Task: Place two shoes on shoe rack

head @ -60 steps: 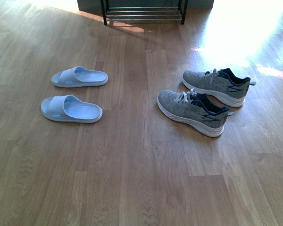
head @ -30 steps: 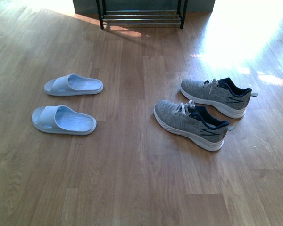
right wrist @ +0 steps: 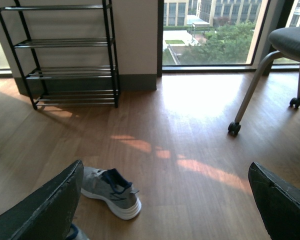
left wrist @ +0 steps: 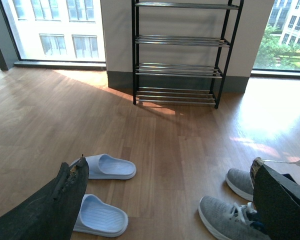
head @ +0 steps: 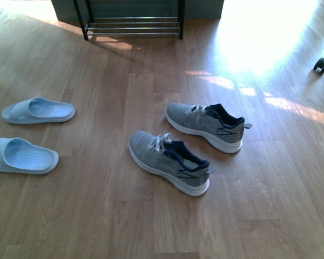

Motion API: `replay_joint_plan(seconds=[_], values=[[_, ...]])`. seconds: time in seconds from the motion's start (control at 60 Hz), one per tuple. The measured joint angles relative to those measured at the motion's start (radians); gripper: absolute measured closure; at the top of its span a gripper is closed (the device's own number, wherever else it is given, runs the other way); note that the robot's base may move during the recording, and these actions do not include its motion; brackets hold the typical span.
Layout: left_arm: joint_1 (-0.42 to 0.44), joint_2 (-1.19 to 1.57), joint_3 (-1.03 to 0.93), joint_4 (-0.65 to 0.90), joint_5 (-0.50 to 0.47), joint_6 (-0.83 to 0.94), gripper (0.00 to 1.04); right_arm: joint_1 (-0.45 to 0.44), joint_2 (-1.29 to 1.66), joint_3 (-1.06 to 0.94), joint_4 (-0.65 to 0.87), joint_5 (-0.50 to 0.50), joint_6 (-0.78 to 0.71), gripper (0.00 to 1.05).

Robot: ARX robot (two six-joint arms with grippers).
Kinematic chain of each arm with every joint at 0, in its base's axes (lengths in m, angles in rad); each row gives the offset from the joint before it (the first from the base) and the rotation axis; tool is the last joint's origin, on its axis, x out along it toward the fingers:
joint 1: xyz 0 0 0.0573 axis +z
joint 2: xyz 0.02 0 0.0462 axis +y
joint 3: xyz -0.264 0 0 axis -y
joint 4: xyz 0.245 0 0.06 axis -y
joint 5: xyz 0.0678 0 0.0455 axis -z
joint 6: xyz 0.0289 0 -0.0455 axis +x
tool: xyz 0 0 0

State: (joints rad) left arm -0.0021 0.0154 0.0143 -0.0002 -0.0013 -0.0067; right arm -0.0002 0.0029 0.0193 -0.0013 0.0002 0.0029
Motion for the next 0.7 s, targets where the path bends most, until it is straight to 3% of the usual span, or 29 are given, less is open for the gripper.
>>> replay_joint_plan(seconds=[0.7], values=[[0.000, 0.000, 0.000, 0.000, 0.002, 0.000, 0.09, 0.000, 0.001, 0.000, 0.000, 0.002, 0.000, 0.09]])
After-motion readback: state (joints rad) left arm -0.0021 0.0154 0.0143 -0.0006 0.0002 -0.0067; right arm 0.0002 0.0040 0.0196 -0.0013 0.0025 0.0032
